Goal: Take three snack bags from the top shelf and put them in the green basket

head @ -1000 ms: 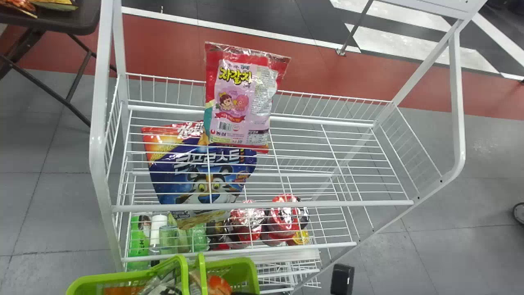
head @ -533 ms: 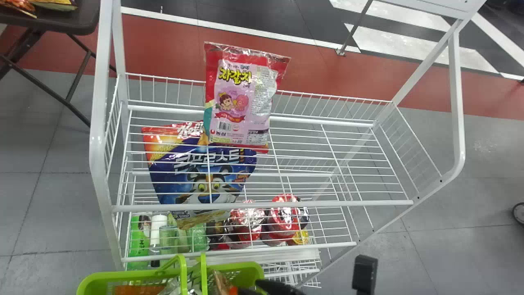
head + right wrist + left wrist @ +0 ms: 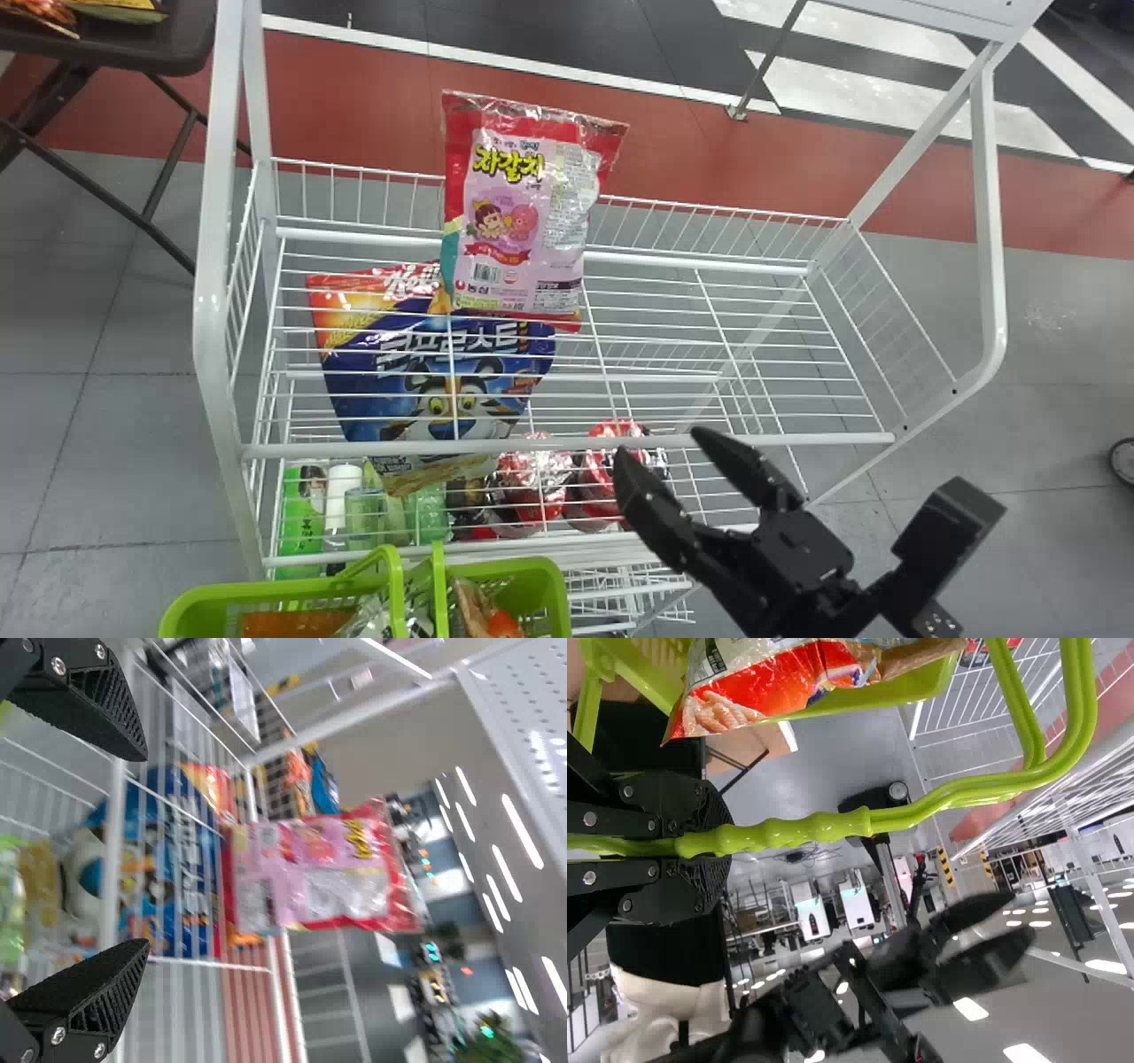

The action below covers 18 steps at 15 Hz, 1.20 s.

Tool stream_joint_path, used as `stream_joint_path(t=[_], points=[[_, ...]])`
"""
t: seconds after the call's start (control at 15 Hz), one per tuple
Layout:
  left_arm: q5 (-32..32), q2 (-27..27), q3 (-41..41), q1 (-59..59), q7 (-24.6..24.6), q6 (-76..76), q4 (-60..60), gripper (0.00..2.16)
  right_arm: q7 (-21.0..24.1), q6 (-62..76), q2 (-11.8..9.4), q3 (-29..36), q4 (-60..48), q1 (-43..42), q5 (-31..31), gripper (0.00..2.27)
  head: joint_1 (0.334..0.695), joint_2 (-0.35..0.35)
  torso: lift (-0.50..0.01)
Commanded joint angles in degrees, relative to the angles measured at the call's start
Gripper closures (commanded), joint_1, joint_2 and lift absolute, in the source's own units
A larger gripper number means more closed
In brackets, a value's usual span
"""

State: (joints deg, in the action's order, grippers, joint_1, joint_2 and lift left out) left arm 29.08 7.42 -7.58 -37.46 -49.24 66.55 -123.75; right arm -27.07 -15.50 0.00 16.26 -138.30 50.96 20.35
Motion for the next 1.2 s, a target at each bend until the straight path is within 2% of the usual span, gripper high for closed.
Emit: stream_joint_path(t=[0.0, 0.13, 0.2, 1.13], points=[[-0.08, -0.04, 0.02, 0.46, 0.2, -0.32, 0.53, 2.14, 7.82, 6.4, 0.05, -5.8, -2.06, 1.42, -6.81, 0.07, 0.695, -0.35, -0.044], [-0.17, 0.14, 0.37, 0.63, -0.24, -1.37, 0.62, 2.14, 16.34, 10.44, 0.05, -12.57, -1.8, 1.86, -13.49, 0.07, 0.695, -0.35, -0.044], [0.01, 0.23, 0.72, 0.37, -0.68, -1.2, 0.62, 2.14, 17.05, 10.97, -0.35, -14.15, -1.45, 1.95, -13.93, 0.07, 0.695, -0.35, -0.044], [0.1, 0.31, 1.69, -0.25, -1.83, -1.37, 0.53, 2.14, 16.87, 11.15, -1.14, -14.76, -0.13, 1.6, -13.58, 0.07, 0.695, -0.35, -0.044]])
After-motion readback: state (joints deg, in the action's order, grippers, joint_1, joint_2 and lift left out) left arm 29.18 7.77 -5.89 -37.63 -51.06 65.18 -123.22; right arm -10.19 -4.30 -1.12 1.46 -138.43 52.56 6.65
